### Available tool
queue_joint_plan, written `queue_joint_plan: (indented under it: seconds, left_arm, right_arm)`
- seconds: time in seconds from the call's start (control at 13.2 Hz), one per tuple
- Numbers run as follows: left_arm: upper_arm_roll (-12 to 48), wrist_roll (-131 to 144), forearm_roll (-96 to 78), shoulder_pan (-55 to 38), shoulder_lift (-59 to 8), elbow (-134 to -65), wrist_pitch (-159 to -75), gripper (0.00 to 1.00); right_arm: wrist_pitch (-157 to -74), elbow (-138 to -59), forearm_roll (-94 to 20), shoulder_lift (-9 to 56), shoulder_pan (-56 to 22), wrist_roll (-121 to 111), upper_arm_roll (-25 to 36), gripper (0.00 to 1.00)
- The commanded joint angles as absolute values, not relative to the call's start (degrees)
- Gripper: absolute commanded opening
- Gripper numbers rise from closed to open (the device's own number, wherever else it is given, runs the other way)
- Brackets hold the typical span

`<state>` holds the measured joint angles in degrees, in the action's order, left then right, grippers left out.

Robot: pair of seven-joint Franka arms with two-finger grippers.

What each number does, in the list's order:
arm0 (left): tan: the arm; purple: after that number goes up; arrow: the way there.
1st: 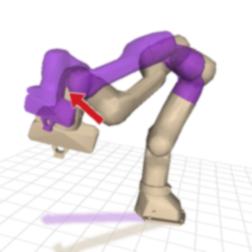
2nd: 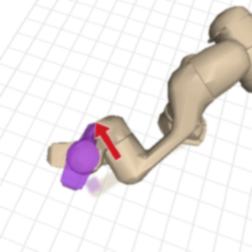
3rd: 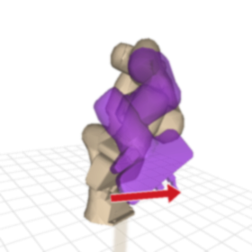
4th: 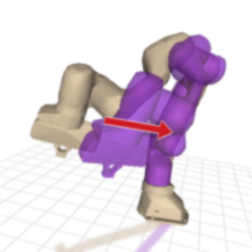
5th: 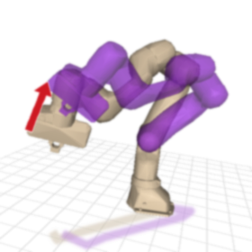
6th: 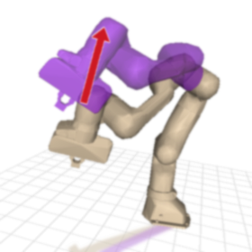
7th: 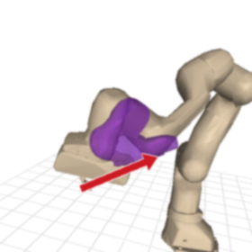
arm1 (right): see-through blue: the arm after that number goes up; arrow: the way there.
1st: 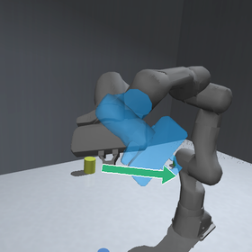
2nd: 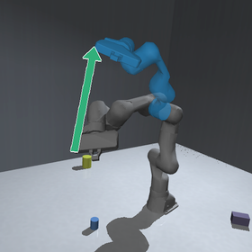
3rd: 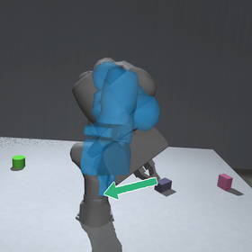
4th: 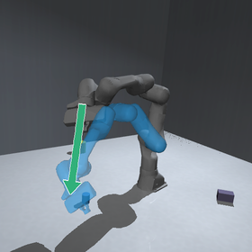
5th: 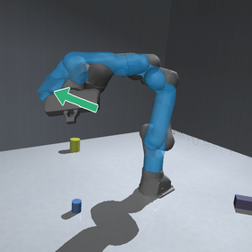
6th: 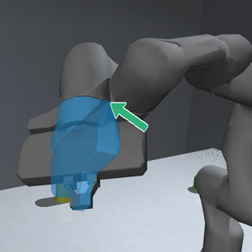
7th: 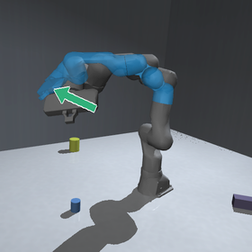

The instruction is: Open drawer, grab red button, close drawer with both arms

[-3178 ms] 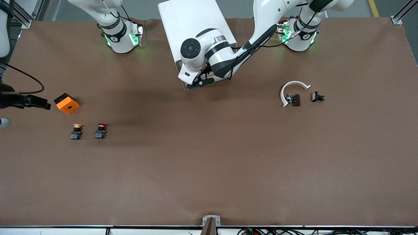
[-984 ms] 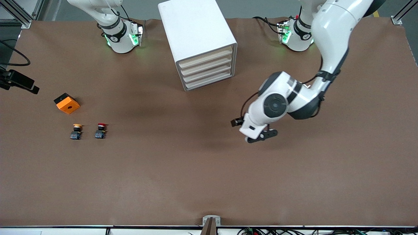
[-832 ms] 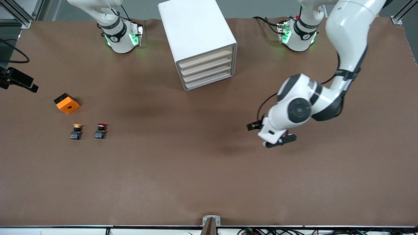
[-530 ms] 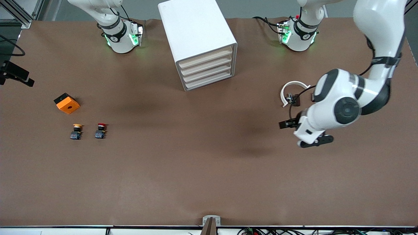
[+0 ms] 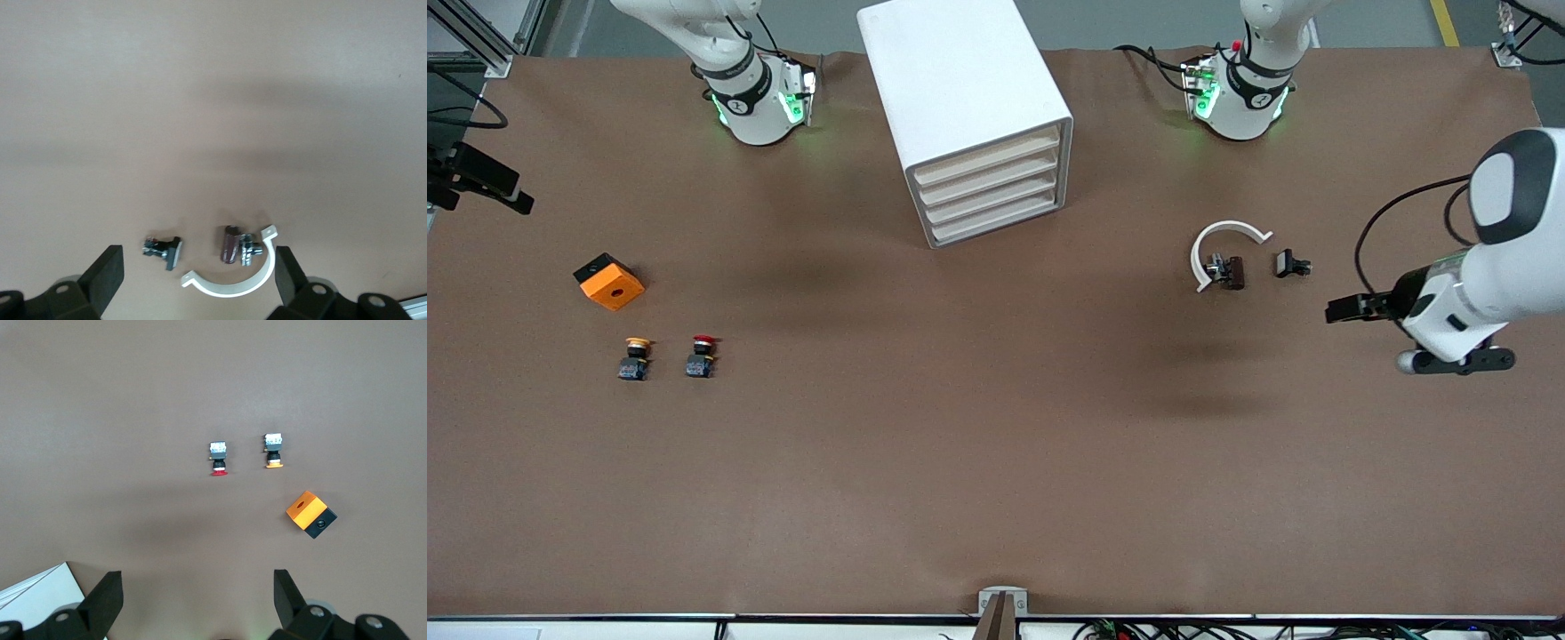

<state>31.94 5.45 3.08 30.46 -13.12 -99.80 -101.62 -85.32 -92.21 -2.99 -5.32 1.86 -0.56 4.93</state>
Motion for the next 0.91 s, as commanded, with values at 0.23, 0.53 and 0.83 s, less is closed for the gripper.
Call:
queue_joint_plan:
  seconds: [0.23,0.53,0.83]
  left_arm:
    - [22.89,4.31,1.49,22.63,-5.02,-103.88,-101.78,1.00]
    - [9.17,4.31,0.62,9.17,-0.54,-106.08,-102.13,1.00]
    - [-0.17,5.10,0.62,-1.84,2.54,-106.26,-102.22,1.00]
  right_arm:
    - [-86.13,-93.69,-2.82,-7.03,-1.50,0.09,7.13,1.00]
    - [-85.78,-93.43,0.34,-7.03,2.98,-0.70,-0.07,1.00]
    - [-85.61,-93.43,2.02,-7.90,3.60,-1.49,-1.06,1.00]
